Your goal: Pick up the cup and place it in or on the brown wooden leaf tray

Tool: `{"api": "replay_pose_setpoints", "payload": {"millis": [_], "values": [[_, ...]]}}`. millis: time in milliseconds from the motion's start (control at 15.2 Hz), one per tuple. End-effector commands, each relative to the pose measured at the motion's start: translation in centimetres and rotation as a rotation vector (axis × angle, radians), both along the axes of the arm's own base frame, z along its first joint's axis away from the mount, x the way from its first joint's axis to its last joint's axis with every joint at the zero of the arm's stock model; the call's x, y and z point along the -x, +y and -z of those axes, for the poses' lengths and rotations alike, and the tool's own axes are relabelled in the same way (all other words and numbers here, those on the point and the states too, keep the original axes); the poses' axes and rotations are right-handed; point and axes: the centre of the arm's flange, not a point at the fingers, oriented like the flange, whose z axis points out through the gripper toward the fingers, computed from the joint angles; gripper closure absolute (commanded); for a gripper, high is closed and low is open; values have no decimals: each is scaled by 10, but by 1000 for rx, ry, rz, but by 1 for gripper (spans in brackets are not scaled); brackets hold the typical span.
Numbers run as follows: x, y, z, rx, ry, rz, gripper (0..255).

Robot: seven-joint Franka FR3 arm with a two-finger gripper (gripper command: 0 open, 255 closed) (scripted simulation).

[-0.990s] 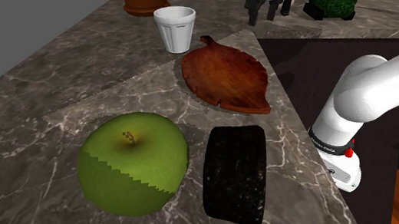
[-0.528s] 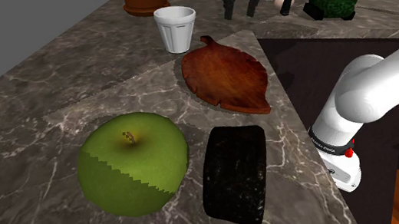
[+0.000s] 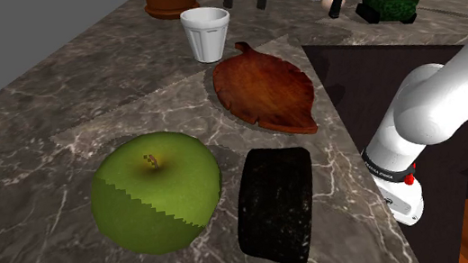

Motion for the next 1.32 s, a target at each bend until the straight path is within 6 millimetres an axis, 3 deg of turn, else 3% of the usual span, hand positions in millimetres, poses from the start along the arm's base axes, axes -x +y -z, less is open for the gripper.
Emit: {"api": "replay_pose_setpoints", "payload": {"millis": [0,132,660,1122,1188,1254], "values": [[-12,21,-7,-19,-5,10,0],[-21,37,-15,-34,-9,18,0],[-22,45,24,-34,-9,18,0],[-22,45,24,-34,-9,18,0],[-22,45,24,-34,-9,18,255],[-22,45,24,-34,-9,18,255]]}}
